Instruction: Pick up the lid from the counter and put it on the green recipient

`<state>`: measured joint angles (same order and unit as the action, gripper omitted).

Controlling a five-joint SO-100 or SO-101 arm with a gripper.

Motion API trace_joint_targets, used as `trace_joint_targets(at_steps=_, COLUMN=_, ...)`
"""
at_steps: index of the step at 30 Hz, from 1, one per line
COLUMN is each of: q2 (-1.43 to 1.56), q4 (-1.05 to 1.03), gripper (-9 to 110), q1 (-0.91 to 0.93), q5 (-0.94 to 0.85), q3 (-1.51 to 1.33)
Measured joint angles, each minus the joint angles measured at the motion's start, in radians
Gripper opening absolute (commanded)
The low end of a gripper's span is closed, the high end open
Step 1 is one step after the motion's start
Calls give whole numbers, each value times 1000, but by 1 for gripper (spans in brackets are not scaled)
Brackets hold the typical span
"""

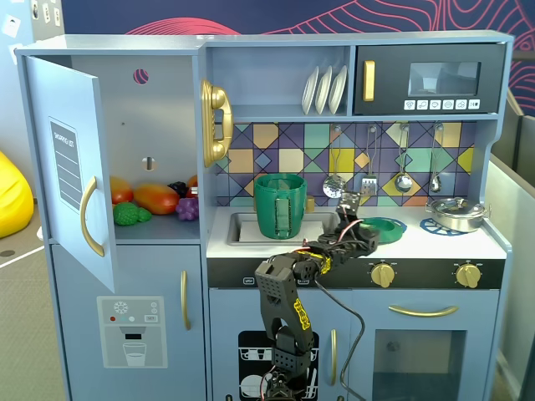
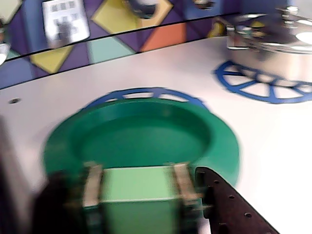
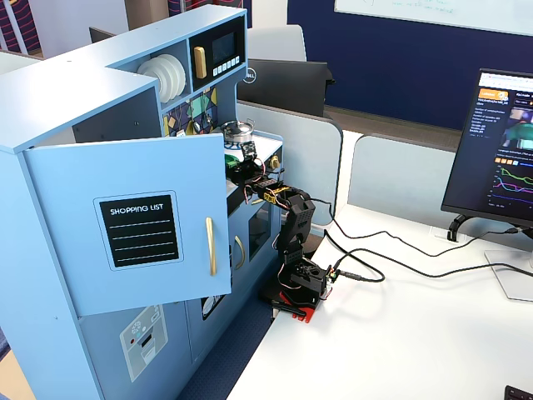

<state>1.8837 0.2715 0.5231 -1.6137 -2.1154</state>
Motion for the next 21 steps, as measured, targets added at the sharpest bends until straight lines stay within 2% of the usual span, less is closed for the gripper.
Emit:
trace_joint_targets(at_steps=14, q2=2, q4=2, gripper=0, q1=-15, q5=29, q3=58)
trace_joint_targets(at_steps=21, q2=124, q4=-150, gripper=0, q1=-23, q5=18, q3=244)
